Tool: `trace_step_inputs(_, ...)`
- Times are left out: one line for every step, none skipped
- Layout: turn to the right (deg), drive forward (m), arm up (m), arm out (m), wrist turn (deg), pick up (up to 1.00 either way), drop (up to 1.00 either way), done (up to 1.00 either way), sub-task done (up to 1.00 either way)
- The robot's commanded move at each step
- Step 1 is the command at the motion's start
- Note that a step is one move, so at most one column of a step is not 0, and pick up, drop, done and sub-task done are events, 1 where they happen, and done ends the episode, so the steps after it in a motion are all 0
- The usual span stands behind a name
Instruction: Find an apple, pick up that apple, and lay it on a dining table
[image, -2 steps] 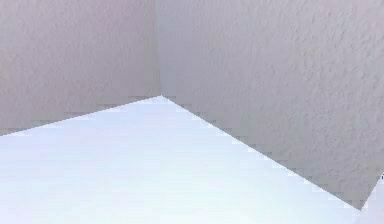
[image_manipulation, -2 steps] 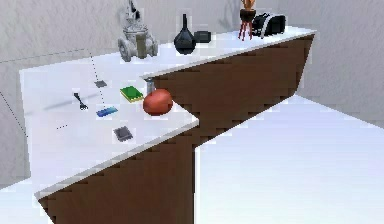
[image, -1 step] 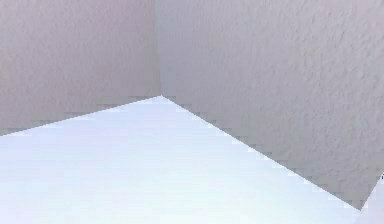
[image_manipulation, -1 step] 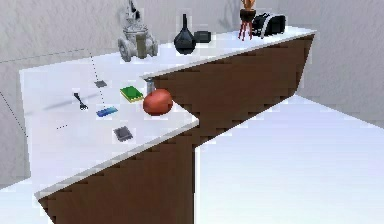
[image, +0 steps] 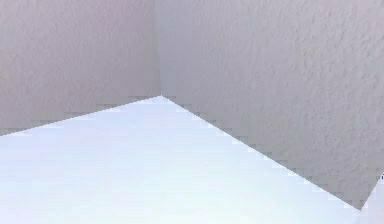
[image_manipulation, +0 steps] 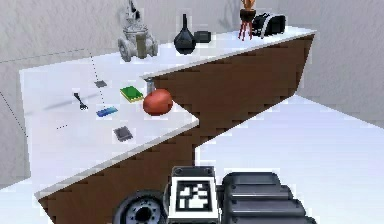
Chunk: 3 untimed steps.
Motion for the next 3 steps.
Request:
trace_step_inputs(0.0, 0.00, 0.00, 0.46, 0.0, 0.00, 0.00, 0.00, 0.00)
trace_step_inputs(0.0, 0.00, 0.00, 0.00, 45.0, 0.00, 0.00, 0.00, 0.00)
trace_step_inputs(0.0, 0.00, 0.00, 0.00, 45.0, 0.00, 0.00, 0.00, 0.00)
